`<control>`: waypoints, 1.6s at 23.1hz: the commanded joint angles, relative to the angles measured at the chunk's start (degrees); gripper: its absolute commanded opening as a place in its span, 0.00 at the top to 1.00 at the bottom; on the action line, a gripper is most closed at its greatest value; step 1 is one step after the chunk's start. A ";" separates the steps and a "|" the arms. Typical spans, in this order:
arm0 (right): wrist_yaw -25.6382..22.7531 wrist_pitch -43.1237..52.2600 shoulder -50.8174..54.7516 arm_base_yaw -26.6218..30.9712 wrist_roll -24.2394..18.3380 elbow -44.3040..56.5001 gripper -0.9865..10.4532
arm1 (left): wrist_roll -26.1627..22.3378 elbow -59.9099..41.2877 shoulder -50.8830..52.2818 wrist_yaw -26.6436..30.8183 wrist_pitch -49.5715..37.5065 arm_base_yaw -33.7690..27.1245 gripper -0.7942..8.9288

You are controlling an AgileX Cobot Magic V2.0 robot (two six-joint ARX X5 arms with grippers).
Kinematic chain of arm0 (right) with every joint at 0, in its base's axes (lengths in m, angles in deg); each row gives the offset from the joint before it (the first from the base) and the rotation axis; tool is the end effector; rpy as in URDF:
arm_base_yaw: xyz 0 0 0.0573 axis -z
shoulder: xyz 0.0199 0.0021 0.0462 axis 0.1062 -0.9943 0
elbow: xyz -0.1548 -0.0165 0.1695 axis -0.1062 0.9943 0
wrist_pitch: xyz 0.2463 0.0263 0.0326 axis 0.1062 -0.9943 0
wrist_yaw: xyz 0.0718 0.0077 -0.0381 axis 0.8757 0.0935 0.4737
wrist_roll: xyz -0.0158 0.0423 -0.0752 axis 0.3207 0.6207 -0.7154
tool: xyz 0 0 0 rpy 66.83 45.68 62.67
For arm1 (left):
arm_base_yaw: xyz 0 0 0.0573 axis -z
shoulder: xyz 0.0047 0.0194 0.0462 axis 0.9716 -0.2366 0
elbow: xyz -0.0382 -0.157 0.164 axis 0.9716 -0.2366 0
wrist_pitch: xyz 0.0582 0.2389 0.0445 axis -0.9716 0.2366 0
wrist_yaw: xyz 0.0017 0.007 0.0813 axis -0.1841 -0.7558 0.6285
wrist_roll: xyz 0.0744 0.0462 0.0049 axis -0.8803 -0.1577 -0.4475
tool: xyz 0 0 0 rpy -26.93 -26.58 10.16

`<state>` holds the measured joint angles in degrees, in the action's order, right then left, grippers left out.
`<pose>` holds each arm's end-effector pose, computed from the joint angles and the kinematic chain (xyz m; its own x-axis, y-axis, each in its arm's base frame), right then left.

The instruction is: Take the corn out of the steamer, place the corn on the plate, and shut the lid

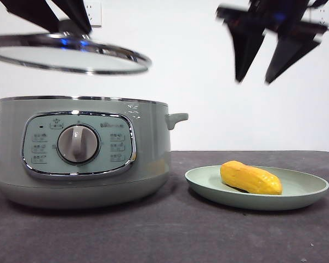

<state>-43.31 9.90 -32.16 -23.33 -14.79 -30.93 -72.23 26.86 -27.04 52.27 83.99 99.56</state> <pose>0.2768 0.1448 0.2436 0.5842 0.1769 -0.7921 -0.3585 0.9318 -0.0563 0.2891 -0.1280 0.2888 0.7509 -0.3721 -0.5456 0.4288 0.9030 -0.0256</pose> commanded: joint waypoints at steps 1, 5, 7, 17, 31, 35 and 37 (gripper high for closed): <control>-0.24 -1.55 2.43 1.07 0.35 0.24 0.67 | 0.39 1.05 -1.92 -0.59 -3.15 0.44 0.93; -0.26 -4.15 6.16 3.48 0.35 0.24 0.67 | 0.44 1.05 -4.87 -0.85 -2.99 0.57 0.93; -0.26 -5.11 7.32 5.09 0.35 0.24 0.67 | 1.36 1.05 -5.86 -0.90 -3.02 1.31 0.93; -0.24 -7.15 7.76 8.44 0.13 0.24 0.67 | 1.42 1.03 -7.50 -0.76 0.55 2.69 0.93; -0.20 -7.28 7.76 8.44 -0.79 0.24 0.67 | 1.49 1.29 -8.28 -0.48 2.14 2.69 0.47; 0.17 -7.41 7.96 8.44 -3.23 0.24 0.67 | 1.44 3.61 -5.55 -0.63 6.38 2.71 0.47; 0.22 -7.41 8.74 8.44 -3.39 0.24 0.67 | 1.44 4.04 -2.43 -0.83 9.51 2.73 0.47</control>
<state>-43.18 2.40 -23.98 -14.88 -17.61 -30.93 -70.33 30.64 -29.95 51.64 93.28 102.05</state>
